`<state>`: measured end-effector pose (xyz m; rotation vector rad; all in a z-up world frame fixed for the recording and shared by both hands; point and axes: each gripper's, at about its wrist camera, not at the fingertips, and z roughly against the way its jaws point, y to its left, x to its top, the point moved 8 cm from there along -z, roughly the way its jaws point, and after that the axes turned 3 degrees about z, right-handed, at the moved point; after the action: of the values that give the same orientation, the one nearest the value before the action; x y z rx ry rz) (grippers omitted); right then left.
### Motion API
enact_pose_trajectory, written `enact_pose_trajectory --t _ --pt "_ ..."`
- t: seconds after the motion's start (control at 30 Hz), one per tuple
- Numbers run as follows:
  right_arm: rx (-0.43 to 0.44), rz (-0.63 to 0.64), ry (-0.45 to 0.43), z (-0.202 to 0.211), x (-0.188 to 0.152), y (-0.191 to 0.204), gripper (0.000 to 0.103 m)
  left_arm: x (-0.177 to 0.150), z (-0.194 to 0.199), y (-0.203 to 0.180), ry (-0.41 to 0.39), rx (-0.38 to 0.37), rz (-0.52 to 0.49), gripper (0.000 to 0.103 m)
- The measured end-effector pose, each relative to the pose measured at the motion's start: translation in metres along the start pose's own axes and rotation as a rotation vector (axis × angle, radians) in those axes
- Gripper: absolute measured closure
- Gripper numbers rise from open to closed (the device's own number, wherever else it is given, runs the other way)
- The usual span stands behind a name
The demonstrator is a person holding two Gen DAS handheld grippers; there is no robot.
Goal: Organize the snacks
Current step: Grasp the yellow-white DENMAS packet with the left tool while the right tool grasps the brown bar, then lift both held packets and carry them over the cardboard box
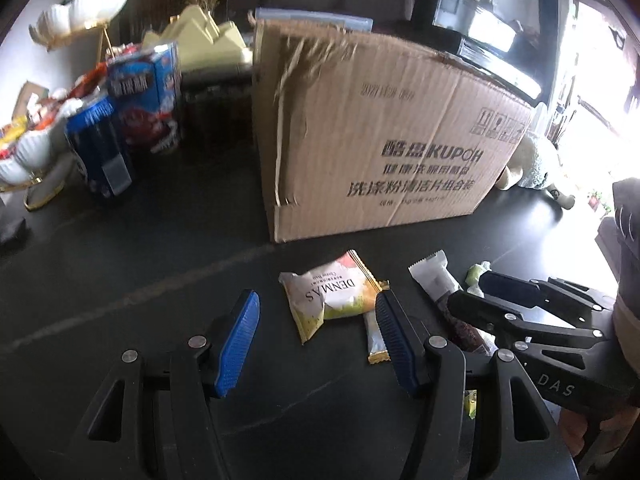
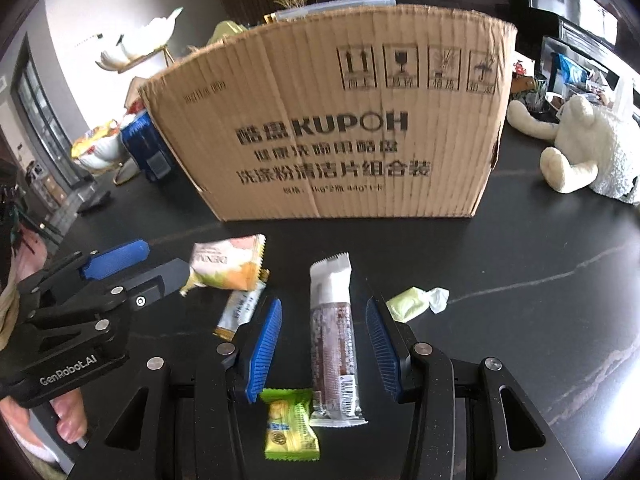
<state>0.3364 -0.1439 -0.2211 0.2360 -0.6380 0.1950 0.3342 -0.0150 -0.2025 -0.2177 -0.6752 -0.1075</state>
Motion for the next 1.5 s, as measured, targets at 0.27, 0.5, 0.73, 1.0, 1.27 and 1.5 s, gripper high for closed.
enact_pose_trajectory --t 0.27,0.5,0.73,1.0,1.27,1.5 --pt "-0.008 0.019 0.021 -0.010 -0.004 0.002 0.057 0.000 -0.013 0.002 -0.005 -0.038 0.021 0.044" --pt "-0.017 0.029 0.028 -0.018 -0.007 0.003 0.058 -0.003 -0.029 0.007 0.023 -0.046 0.047 0.046" --pt "-0.006 0.025 0.027 -0.020 -0.006 0.001 0.064 -0.004 -0.036 0.004 0.033 -0.084 0.056 0.064" --pt "0.012 0.035 0.022 -0.020 -0.005 0.003 0.082 -0.002 -0.031 -0.001 0.018 -0.092 0.046 0.075" --pt "0.012 0.026 -0.011 -0.012 0.001 0.001 0.082 0.000 -0.021 -0.007 -0.008 -0.091 0.035 0.075" --pt "0.019 0.033 -0.050 0.002 0.009 0.002 0.082 0.005 -0.005 -0.011 -0.045 -0.104 0.031 0.076"
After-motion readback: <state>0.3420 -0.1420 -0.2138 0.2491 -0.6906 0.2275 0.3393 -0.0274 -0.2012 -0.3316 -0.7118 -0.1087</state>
